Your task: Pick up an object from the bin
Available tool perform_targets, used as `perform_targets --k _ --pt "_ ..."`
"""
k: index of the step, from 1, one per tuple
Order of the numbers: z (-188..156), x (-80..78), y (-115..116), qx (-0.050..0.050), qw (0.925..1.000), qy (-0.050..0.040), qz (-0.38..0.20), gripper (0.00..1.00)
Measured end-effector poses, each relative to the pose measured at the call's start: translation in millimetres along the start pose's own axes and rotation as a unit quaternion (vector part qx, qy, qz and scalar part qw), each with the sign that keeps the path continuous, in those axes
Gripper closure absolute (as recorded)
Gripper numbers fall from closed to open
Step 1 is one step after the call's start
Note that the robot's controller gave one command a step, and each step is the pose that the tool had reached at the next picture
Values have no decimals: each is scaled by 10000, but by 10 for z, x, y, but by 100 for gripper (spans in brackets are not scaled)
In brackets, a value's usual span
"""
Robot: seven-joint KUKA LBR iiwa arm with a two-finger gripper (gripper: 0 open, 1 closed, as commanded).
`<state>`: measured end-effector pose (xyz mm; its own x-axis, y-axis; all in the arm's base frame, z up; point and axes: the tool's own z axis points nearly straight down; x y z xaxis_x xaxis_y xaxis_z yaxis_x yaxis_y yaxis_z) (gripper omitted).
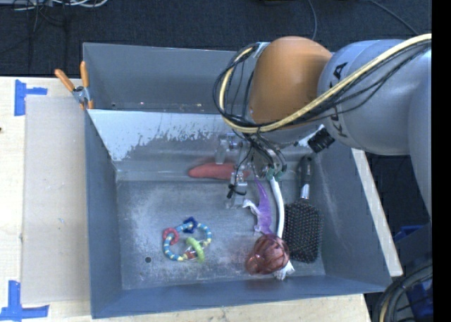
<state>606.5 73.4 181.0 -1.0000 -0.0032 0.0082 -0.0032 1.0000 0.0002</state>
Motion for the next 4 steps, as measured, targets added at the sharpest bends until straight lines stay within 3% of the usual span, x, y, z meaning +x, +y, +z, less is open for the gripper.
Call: perform_targets --k 1,2,3,4 --pt "-49 -13 -4 -2 10000 -37 6 0" --pt "244 -37 -133 -11 9996 -61 273 0" --pt "858 143 -330 -3 9996 -35 273 0" --pt "903 311 -666 -12 9994 -4 357 0"
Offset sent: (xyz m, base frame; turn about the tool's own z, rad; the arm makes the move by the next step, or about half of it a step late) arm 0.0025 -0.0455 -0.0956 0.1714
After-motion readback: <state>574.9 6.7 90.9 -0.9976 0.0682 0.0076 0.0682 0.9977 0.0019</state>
